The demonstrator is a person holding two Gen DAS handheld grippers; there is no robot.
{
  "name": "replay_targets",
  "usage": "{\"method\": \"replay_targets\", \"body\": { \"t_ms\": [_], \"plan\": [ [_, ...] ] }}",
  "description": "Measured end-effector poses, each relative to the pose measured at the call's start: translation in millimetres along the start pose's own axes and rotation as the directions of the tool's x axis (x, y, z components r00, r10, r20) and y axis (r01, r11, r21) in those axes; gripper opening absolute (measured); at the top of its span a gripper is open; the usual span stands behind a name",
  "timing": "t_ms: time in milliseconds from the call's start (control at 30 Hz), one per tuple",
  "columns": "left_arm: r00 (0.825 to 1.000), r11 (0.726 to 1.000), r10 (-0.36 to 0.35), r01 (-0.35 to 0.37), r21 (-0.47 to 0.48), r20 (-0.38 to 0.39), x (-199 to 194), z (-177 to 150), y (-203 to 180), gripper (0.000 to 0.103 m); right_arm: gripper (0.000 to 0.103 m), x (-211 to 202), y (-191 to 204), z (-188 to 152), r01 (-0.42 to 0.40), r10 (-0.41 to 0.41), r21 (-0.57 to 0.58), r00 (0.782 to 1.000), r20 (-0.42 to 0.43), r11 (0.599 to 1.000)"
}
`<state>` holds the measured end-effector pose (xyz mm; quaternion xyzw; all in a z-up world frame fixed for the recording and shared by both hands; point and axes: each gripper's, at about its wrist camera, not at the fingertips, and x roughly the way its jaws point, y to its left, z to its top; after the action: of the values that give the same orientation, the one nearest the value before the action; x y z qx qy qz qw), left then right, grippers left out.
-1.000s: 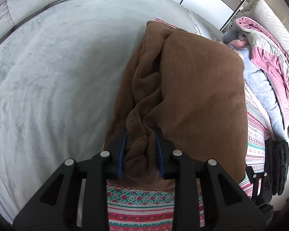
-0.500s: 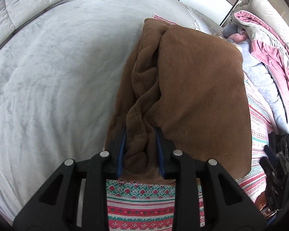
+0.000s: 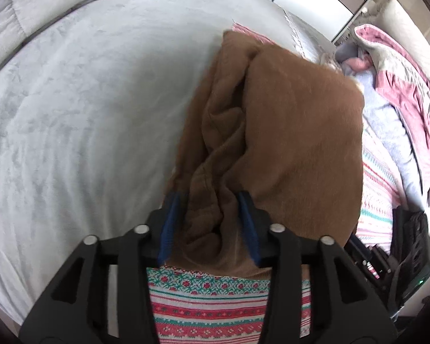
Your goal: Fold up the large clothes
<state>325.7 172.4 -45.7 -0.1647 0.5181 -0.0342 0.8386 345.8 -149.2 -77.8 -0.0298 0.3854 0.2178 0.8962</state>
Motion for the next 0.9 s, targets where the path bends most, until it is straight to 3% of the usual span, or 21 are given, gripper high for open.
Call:
{"method": "replay_targets", "body": {
  "t_ms": [200,267,333,433,600,900],
  "plan": [
    [0.995,1.0,-0.007,0.01,-0.029,0.102,-26.6,22.0,2.2,0.047,0.014,-13.3,-20.9,10.6,-0.101,0.099,0.099,0.995,0.017,0.99],
    [0.99,0.997,-0.063,0.067,-0.03,0.13,-28.0,30.9,-5.3,0.047,0.024,-21.8,-38.3,19.9,-0.164,0.155,0.177,0.986,0.059,0.97],
    [0.982,0.992,-0.121,0.126,-0.024,0.143,-24.2,39.2,-19.2,0.047,0.027,-29.2,-61.0,29.0,-0.191,0.165,0.264,0.979,0.118,0.946],
    [0.974,0.984,-0.177,0.174,0.029,0.143,-11.8,49.3,-46.0,0.047,0.027,-27.4,-92.8,41.7,-0.166,0.129,0.345,0.983,0.128,0.924],
    [0.978,0.984,-0.164,0.154,0.087,0.129,27.0,69.5,-83.8,0.047,0.027,-8.2,-136.4,71.2,-0.121,0.079,0.413,0.99,0.116,0.903],
    [0.988,0.996,-0.09,0.088,0.022,0.126,74.0,79.2,-57.1,0.047,0.027,76.7,-153.2,161.8,-0.051,0.038,0.339,0.998,0.046,0.939]
  ]
}}
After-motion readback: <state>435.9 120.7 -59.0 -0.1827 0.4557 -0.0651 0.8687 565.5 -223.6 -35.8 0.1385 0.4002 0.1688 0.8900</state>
